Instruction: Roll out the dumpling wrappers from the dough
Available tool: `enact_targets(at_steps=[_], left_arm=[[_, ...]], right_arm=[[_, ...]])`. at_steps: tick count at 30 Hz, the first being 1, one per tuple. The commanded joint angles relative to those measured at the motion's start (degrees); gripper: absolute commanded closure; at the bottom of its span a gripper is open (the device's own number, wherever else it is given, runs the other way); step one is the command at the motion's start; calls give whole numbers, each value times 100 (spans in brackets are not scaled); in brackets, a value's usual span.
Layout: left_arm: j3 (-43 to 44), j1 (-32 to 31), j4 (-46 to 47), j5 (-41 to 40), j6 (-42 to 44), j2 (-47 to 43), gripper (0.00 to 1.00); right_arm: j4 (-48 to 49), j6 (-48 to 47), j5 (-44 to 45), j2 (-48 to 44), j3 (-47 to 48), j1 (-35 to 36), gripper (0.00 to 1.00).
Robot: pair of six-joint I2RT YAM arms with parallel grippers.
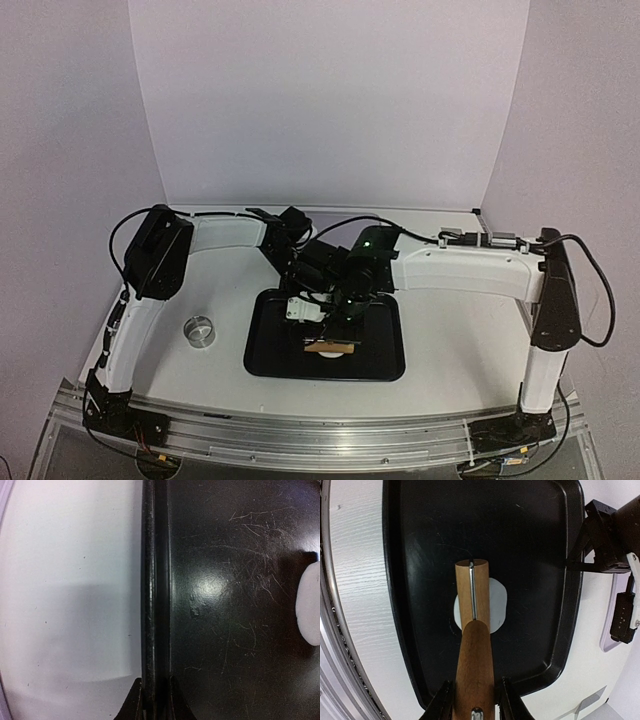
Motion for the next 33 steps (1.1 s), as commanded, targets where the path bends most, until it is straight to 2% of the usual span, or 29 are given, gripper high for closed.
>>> enact_targets(at_steps=[1,4,10,13,17,22,25,29,33], left_arm=[[-337,-156,151,-722,503,47,100],[-292,-140,145,-672,381,56,100],[-292,-83,188,-771,350,97,100],[-275,-89,188,-780,375,114,100],[-273,-106,171,-777,397,106,100],[-311,-135,103,-721,410,90,100],[-302,-133,100,-705,419,88,100],[-297,-112,108,-727,461,72,100],[-318,-103,106,-762,501,97,100]], right_arm=[[-115,190,214,1062,-196,-292,100],[-193,73,917,998,-452,133,100],[-17,500,873,440,-1575,853,100],[44,394,989,559,-1562,860,100],[101,93,1111,897,-1053,747,100],[161,279,993,766,-406,414,100],[167,296,1027,573,-856,600,100],[190,604,796,292,-1715,1193,100],[205,927,705,169,-1918,1256,100]])
